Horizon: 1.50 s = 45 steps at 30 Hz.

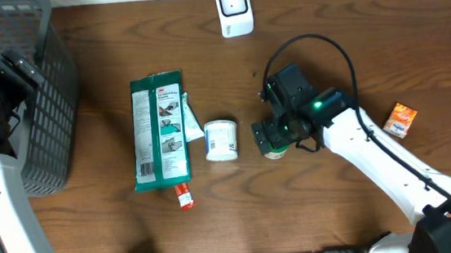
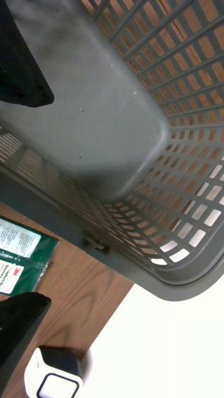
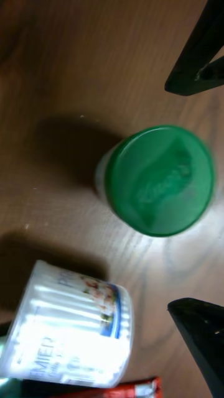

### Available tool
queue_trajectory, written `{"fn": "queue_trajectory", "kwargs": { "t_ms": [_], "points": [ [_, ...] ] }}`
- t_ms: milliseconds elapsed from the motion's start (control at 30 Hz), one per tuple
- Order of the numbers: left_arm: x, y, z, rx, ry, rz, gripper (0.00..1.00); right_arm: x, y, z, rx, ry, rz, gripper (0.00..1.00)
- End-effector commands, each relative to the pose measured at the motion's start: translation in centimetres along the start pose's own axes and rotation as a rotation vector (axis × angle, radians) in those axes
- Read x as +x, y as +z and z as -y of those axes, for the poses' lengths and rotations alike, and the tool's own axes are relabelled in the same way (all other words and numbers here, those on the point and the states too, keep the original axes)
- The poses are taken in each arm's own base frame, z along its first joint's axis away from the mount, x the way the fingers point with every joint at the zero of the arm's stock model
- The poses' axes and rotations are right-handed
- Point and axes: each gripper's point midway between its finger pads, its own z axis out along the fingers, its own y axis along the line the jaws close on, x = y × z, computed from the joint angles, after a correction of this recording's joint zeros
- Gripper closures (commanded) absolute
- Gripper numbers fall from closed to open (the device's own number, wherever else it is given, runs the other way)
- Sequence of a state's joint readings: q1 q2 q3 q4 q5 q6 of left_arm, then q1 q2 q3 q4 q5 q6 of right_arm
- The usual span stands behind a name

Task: Scan the item barcode
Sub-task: 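Lower the right gripper around the jar lid and close on it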

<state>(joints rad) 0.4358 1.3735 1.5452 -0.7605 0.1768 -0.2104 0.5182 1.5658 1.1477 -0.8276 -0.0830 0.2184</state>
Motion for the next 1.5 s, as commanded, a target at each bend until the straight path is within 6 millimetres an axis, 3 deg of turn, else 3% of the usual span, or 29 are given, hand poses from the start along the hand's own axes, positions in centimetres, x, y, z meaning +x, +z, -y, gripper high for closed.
{"fn": "queue_trajectory", "kwargs": {
  "t_ms": [0, 300, 533, 1467],
  "points": [
    [-0.4, -0.3, -0.1, -0.005, -0.006, 0.011, 0.07, 1.1, 1.3, 0.5, -0.001, -0.003, -0.004, 0.02],
    [-0.4, -0.3, -0.1, -0.005, -0.006, 0.011, 0.07, 2.0, 4.2, 1.0, -0.01, 0.007, 0.039, 0.09],
    [-0.4, -0.3, -0.1, -0.005, -0.006, 0.011, 0.07, 1.0, 4.1, 1.1, 0.0, 0.005, 0.083, 0.13],
    [-0.4, -0.3, -0.1, -0.005, -0.006, 0.011, 0.07, 0.5, 4.2, 1.4, 0.019, 0.005, 0.108, 0.17]
  ]
}}
